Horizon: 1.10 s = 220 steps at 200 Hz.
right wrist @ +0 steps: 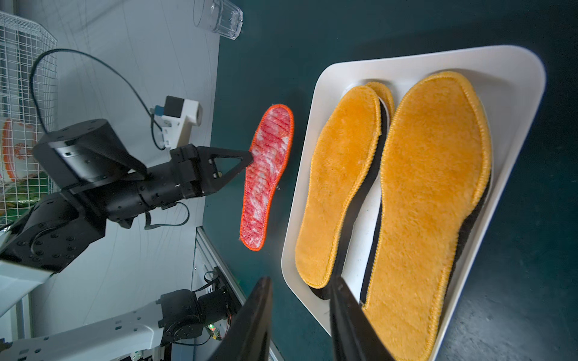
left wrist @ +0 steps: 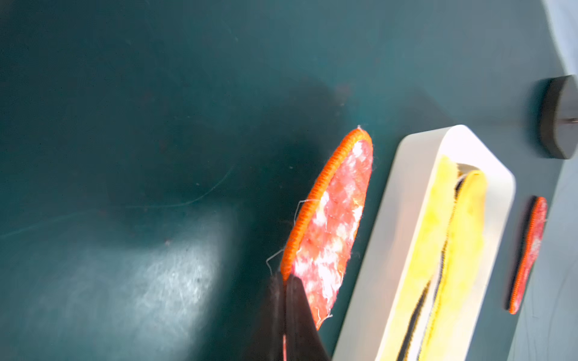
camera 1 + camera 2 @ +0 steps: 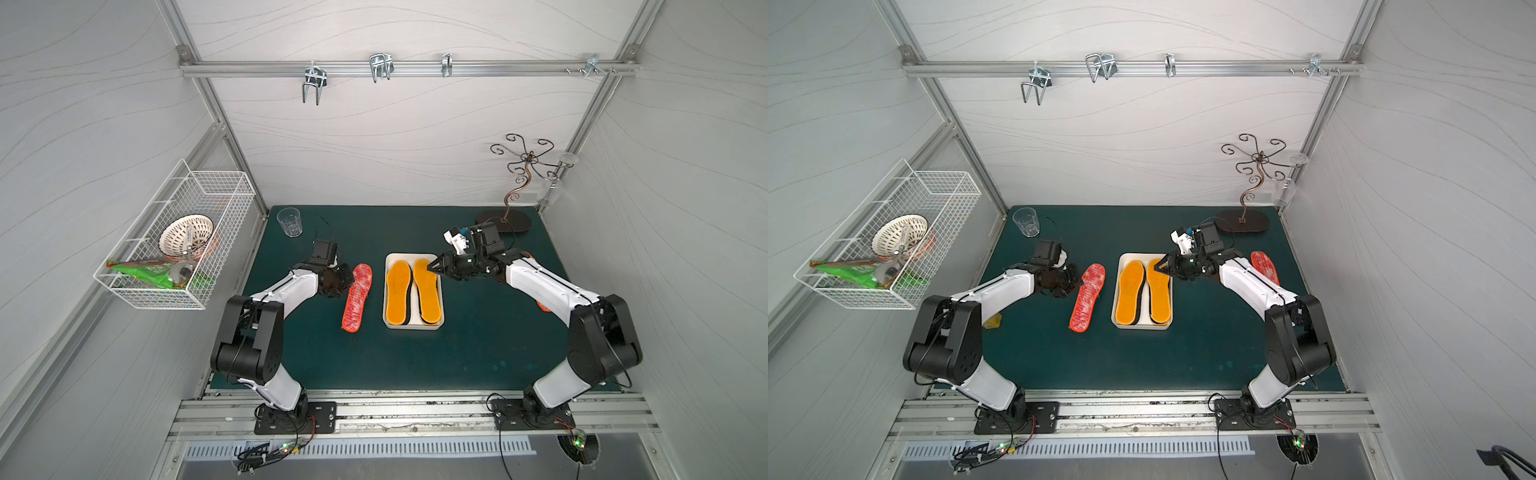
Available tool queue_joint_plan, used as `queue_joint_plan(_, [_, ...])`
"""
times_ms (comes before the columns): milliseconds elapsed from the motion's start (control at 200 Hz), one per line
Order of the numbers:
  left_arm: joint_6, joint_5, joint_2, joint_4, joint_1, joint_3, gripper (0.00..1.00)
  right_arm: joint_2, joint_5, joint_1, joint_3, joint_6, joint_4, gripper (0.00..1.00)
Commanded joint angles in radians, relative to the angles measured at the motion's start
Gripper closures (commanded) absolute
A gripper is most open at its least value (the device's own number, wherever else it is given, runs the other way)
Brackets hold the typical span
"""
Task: Put the insoles into the storage box
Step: Pick up the insole from the center of the board.
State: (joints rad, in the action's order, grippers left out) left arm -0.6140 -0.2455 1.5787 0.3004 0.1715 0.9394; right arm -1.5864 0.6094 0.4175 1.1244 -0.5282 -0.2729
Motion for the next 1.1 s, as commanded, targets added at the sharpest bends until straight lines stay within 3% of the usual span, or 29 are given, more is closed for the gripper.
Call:
queue_joint_plan(0, [-0.024, 0.02, -0.076, 0.011, 0.002, -0.019, 1.0, 0.047, 0.001, -0.008, -0.012, -0.009, -0.002, 0.65])
queue_joint_plan(285, [-0.116, -0.066, -0.224, -0.043, 0.012, -0.039, 1.0, 0.141, -0.085, -0.058, -0.058, -0.008, -0.051, 0.64])
queue_joint_plan(485, [-0.23, -0.082, -0.243, -0.179, 0.107, -0.028, 1.0, 0.194, -0.135, -0.065, -0.11, 0.041, -0.038, 0.58])
queue_joint_plan(635, [-0.281, -0.064, -0.18, -0.284, 0.193, 0.001, 1.0, 0.236, -0.146, -0.046, -0.136, 0.143, -0.041, 0.4])
queue_joint_plan(705, [-0.293, -0.046, -0.131, -0.319, 0.221, 0.018, 1.0, 0.275, -0.216, -0.021, -0.162, 0.184, -0.029, 0.25])
queue_joint_plan(765, [-0.312, -0.051, -0.088, -0.366, 0.236, 0.023, 1.0, 0.312, -0.275, 0.001, -0.187, 0.211, -0.01, 0.19])
queue_joint_plan(1095, [-0.342, 0.032, 0.071, -0.416, 0.284, 0.089, 1.0, 0.387, -0.384, 0.017, -0.226, 0.223, 0.009, 0.18])
